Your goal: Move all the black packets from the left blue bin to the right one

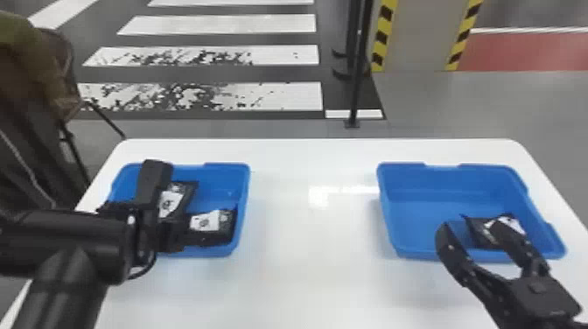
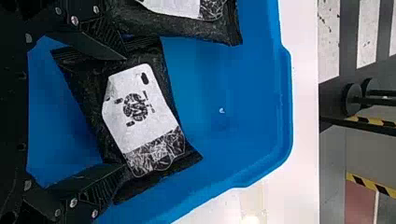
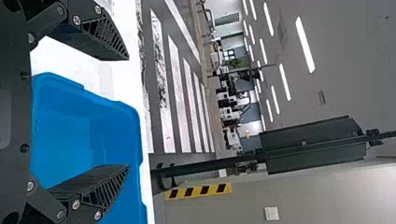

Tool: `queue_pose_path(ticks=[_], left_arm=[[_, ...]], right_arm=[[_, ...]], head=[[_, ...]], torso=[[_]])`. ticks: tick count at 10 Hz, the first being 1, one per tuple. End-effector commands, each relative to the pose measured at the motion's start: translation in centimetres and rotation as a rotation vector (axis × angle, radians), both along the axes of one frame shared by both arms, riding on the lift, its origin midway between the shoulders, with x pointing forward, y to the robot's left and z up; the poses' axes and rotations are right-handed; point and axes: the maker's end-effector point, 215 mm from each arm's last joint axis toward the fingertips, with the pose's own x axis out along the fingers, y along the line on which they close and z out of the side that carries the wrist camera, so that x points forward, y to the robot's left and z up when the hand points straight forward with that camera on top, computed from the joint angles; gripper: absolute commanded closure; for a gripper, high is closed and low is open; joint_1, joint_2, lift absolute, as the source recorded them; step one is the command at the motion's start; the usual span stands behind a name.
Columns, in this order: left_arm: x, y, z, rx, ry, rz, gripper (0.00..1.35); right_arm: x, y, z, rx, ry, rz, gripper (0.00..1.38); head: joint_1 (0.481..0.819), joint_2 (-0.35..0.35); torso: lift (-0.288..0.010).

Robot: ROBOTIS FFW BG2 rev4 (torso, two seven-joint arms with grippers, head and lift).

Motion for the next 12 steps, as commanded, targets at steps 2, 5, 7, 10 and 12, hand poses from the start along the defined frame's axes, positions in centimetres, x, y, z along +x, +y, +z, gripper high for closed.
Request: queue_pose_path(ticks=[2, 5, 7, 10, 12], left_arm=[[1.3, 0.1, -1.5, -0.007, 0.010, 0.001, 0.74], [1.2, 0.1, -1.3, -0.002, -0.036, -0.015, 1.18], [-0.5, 0.2, 1.2, -0.009, -0.082, -0.010, 1.18], [-2.8, -0.1, 5.9, -0.021, -0.183, -0.022, 1.18], [-3.5, -2.6, 9.7, -0.060, -0.298, -0.081, 1.19]], right_arm=[[-0.1, 0.2, -0.6, 0.013, 0.016, 0.003, 0.21], [-0.5, 0.2, -0.9, 0.034, 0.025, 0.004, 0.21], [-0.5, 0.2, -0.6, 0.032, 0.021, 0.005, 0.21], [-0.6, 0.4, -0.7, 0.042, 0.026, 0.012, 0.21], [-0.6, 0.8, -0.6, 0.056, 0.026, 0.029, 0.22]], head=[[0.695, 0.052], [0.695, 0.054], [0.695, 0.055], [0.695, 0.058], [0.695, 0.057]], torso=[[-0.140], [-0.140], [-0.140], [-0.140], [-0.140]])
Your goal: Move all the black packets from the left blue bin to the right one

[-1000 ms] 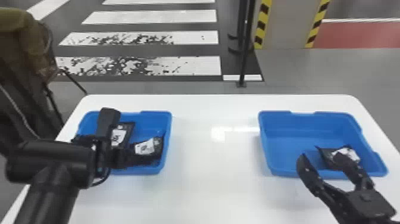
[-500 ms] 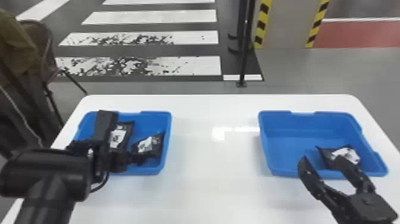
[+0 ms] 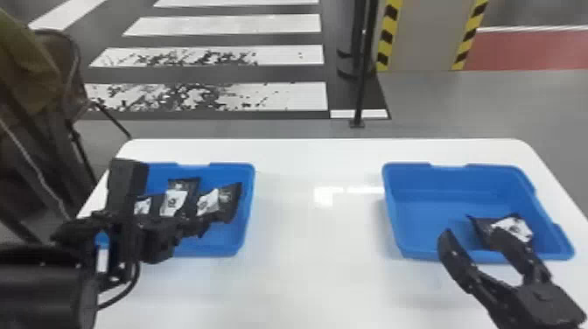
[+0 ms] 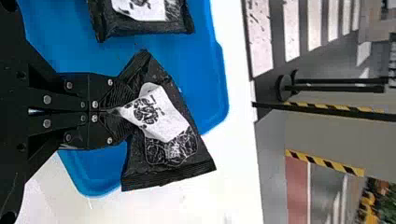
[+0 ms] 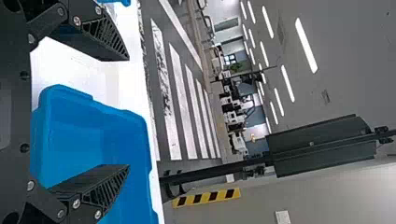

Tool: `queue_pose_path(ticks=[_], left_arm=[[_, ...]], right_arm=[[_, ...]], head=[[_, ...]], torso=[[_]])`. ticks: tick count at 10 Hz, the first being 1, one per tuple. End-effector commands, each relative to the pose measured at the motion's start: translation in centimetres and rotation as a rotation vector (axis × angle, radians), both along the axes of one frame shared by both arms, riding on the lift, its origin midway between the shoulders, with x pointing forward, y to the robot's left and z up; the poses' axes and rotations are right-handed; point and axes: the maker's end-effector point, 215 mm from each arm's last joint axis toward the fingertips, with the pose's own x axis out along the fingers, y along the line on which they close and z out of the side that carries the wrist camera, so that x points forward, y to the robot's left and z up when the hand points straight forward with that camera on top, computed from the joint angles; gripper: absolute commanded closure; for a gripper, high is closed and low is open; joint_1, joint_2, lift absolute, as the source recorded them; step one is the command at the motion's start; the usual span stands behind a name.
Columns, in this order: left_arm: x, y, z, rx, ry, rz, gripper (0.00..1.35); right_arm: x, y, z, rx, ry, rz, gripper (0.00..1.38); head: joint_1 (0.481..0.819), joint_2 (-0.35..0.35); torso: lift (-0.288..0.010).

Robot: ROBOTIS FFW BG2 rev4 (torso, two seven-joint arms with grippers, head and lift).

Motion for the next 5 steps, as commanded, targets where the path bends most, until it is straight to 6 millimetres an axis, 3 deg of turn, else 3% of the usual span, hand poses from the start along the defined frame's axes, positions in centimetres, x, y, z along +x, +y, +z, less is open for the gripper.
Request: queue_pose_path(ticks=[1, 3, 5], left_arm=[[-0.4, -3.7, 2.7, -0.073, -0.098, -0.078, 1.19], [-1.5, -8.6, 3.4, -0.157, -0.127, -0.161, 1.19], [-2.8, -12.9, 3.3, -0.215, -0.115, -0.237, 1.19]], right_arm=[[0.4, 0.8, -0.3, 0.029, 0.008, 0.033, 0.22], [1.4, 2.8, -0.4, 0.083, 0.001, 0.106, 0.22], [2.9, 6.9, 1.0, 0.155, -0.024, 0.208, 0.22]], head=[[0.695, 0.049], [0.695, 0.014], [0.695, -0.029]], torso=[[-0.140], [-0.140], [-0.140]])
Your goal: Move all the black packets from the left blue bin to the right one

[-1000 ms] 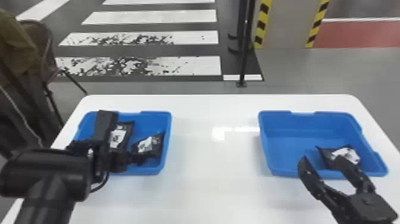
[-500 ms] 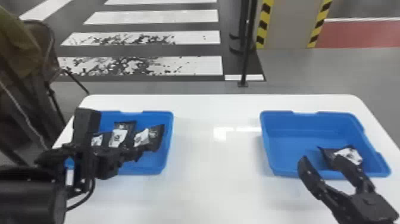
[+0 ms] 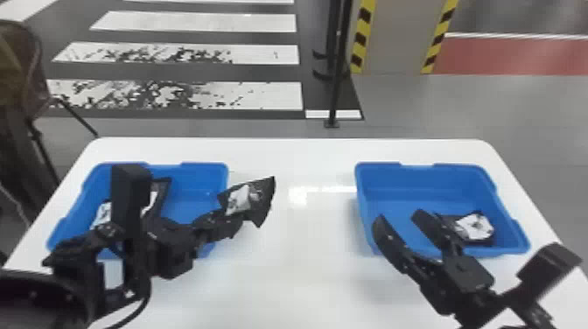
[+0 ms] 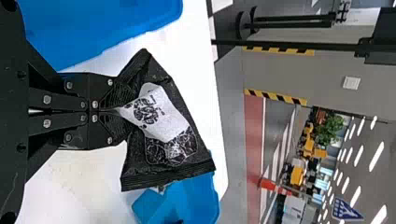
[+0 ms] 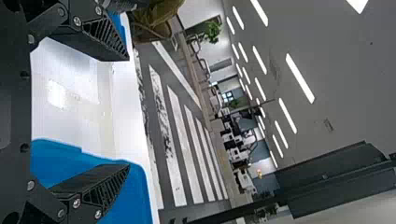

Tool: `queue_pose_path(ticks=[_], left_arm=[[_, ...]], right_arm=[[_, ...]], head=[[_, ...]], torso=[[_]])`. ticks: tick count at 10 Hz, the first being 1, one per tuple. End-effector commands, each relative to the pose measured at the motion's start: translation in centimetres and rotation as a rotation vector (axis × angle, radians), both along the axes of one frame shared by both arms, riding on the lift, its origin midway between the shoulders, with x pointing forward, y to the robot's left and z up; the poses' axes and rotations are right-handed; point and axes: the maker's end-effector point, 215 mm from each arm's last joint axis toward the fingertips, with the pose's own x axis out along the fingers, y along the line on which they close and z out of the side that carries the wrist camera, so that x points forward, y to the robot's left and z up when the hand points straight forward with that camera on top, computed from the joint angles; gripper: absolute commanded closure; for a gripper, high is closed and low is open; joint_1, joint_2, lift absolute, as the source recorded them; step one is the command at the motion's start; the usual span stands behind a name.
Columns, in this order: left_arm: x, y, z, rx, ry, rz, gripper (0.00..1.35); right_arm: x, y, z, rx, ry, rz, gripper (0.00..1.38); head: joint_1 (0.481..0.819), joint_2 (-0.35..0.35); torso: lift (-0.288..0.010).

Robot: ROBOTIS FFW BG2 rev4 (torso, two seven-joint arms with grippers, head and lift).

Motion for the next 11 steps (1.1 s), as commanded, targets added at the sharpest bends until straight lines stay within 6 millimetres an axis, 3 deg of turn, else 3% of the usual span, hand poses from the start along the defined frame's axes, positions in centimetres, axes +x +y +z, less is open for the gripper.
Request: queue_pose_path(ticks=[1, 4, 10, 11], left_arm=[[-0.8, -2.8, 0.1, -0.033, 0.008, -0.052, 1.19], [-1.4, -5.7, 0.4, -0.063, 0.015, -0.105, 1.19], [-1.4, -9.4, -0.3, -0.096, 0.044, -0.177, 1.19], [-1.3, -9.6, -0.4, -0.097, 0.047, -0.181, 1.19]], right_arm=[[1.1, 2.7, 0.8, 0.042, -0.016, 0.056, 0.22], [2.0, 5.3, 1.3, 0.076, -0.021, 0.109, 0.22], [1.2, 10.7, 1.8, 0.133, 0.004, 0.230, 0.22], [1.1, 11.2, 1.6, 0.134, 0.015, 0.244, 0.32]], head=[[0.695, -0.034], [0.695, -0.041], [0.695, -0.023], [0.695, -0.019]], torso=[[-0.140], [-0.140], [-0.140], [-0.140]])
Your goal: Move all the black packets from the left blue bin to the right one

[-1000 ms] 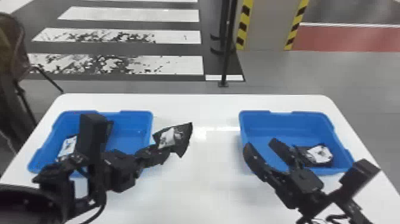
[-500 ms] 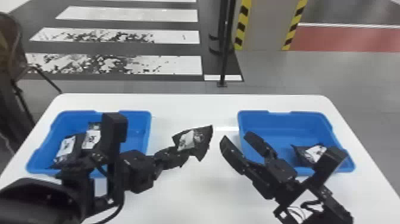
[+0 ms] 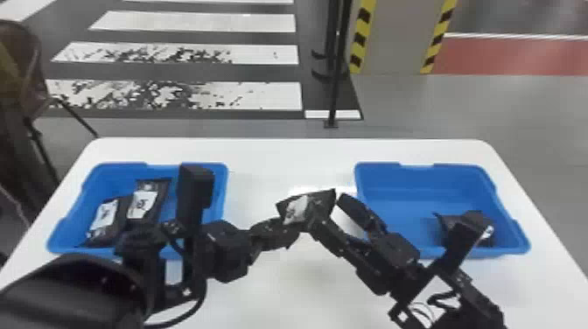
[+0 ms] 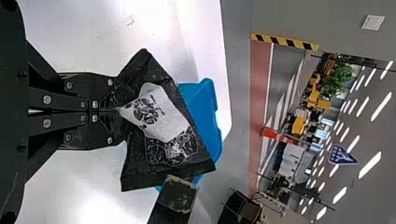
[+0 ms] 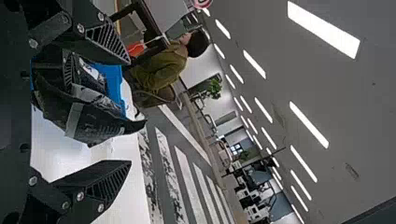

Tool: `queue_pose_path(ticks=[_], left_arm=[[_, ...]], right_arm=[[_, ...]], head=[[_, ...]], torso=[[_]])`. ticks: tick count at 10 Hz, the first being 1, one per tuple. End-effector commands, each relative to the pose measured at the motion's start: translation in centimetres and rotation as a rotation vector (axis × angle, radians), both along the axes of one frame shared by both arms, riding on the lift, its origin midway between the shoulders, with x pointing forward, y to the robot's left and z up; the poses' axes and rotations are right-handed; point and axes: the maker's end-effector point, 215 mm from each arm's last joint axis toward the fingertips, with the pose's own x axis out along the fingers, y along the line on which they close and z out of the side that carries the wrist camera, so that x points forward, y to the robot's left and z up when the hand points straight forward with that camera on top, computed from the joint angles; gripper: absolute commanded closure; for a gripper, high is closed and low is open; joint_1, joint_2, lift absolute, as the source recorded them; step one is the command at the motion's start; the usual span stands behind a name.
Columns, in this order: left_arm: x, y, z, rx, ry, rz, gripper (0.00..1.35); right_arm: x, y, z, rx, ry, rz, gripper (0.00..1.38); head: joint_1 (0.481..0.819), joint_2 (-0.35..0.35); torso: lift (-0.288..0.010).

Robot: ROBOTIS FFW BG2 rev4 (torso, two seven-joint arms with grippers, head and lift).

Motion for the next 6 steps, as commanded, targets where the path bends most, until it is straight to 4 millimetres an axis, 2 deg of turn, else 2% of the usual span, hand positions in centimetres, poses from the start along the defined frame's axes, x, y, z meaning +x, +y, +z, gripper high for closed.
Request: queue_pose_path(ticks=[1, 2, 3, 6], left_arm=[[-0.14, -0.38, -0.12, -0.007, 0.006, -0.008, 1.19], [-0.19, -0.65, 0.01, -0.011, 0.005, -0.013, 1.19], [-0.24, -0.92, 0.16, -0.016, 0.005, -0.018, 1.19], [-0.44, -1.29, 0.26, -0.024, 0.006, -0.026, 1.19]], right_arm=[[-0.10, 0.68, -0.77, 0.007, 0.026, 0.025, 0.74], [-0.10, 0.93, -1.26, 0.012, 0.043, 0.031, 1.04], [-0.07, 0.95, -1.54, 0.015, 0.051, 0.033, 1.26], [0.24, 0.80, -1.06, 0.029, 0.035, 0.028, 1.27]], head=[[0.695, -0.017], [0.695, -0.013], [0.695, -0.012], [0.695, -0.017]], torso=[[-0.140], [-0.140], [-0.140], [-0.140]])
